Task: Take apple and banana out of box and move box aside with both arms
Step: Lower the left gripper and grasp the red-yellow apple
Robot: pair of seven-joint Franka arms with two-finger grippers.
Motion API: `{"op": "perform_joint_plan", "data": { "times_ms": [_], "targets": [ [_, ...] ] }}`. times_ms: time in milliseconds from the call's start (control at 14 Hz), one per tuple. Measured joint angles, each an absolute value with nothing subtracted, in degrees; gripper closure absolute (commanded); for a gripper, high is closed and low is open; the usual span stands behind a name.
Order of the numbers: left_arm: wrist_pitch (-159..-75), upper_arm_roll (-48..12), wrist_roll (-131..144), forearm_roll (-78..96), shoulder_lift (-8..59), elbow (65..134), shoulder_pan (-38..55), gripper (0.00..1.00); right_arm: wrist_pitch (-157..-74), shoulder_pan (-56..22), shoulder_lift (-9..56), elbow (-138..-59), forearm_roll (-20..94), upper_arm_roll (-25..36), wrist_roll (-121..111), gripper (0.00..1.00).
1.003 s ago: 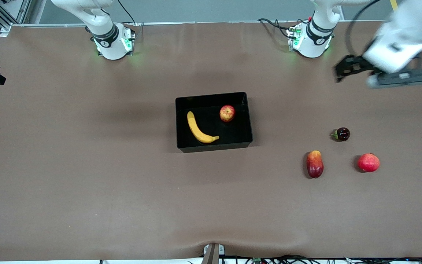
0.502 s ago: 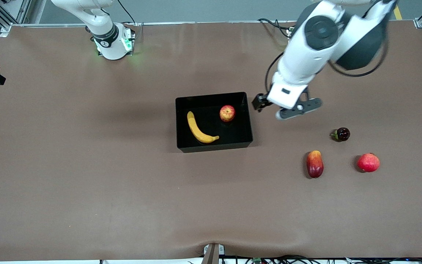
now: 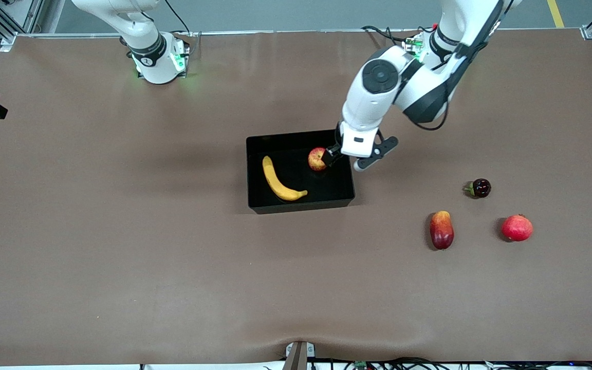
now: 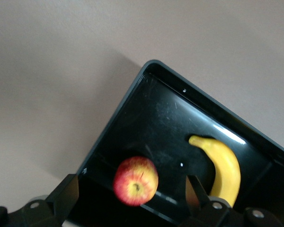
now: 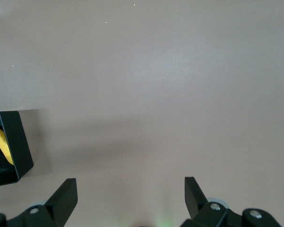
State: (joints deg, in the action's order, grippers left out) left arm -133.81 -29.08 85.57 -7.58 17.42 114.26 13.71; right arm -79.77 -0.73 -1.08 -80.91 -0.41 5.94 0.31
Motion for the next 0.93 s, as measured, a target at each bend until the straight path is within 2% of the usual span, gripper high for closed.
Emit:
{"op": "perform_joint_plan", "data": {
  "times_ms": [143,430,932],
  "targets": [
    [-138.36,-29.09,93.63,-12.61,22.13,114.02,15.92,0.0,-79.77,-0.73,-1.08,-80.91,-0.41,5.94,0.31,0.0],
    [-139.63,-29.09,100.79,-19.48,29.07,113.19,18.51,0.0,-79.77,-0.73,-1.08,-80.91,-0.41,5.94,0.31,0.0],
    [-139.64,-29.09,101.35,-20.23,32.45,112.79,19.41,0.0,-79.77,-0.73,-1.08,-80.91,-0.41,5.94,0.31,0.0]
  ]
}}
